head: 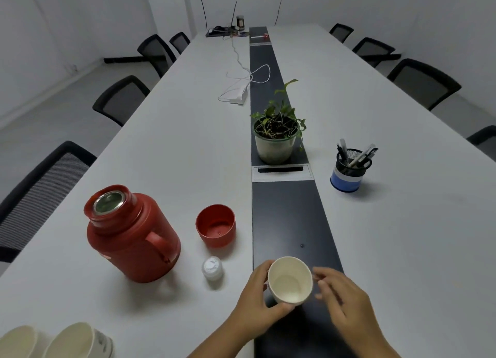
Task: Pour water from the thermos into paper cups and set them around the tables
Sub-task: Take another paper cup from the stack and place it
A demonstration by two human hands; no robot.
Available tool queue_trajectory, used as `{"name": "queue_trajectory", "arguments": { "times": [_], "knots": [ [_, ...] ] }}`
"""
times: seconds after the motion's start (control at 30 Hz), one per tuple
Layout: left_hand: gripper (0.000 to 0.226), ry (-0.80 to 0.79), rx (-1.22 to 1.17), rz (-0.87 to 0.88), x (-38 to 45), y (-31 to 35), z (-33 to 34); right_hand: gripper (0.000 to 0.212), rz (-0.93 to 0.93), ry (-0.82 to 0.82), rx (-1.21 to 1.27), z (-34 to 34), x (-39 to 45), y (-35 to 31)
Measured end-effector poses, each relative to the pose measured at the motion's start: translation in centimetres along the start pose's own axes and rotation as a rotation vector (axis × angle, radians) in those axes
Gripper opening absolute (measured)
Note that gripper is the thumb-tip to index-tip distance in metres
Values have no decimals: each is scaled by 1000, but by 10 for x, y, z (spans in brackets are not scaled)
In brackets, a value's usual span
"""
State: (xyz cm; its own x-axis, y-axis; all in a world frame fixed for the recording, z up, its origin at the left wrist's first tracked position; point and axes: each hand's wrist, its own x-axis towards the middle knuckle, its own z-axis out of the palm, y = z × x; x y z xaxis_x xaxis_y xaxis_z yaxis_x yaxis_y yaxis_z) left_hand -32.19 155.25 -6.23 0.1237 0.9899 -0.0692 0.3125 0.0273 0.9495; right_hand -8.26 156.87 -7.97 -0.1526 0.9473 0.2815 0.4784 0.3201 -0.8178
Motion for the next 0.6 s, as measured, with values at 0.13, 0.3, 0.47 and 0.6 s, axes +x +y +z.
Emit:
{"name": "queue_trajectory", "arguments": {
  "times": [0.13,0.3,0.47,0.6],
  "knots": [
    [78,-13,-12,-35,1,1,3,58,42,-151,-97,-8,7,2],
    [80,-31,-21,-28,1,0,5,33,-27,-320,-229,-8,12,20],
    [74,-28,-46,-4,0,-2,2,16,-195,-284,-229,-8,16,14],
    [72,-41,-9,15,3,4,0,18,-279,-215,-174,-4,10,19]
  ]
}}
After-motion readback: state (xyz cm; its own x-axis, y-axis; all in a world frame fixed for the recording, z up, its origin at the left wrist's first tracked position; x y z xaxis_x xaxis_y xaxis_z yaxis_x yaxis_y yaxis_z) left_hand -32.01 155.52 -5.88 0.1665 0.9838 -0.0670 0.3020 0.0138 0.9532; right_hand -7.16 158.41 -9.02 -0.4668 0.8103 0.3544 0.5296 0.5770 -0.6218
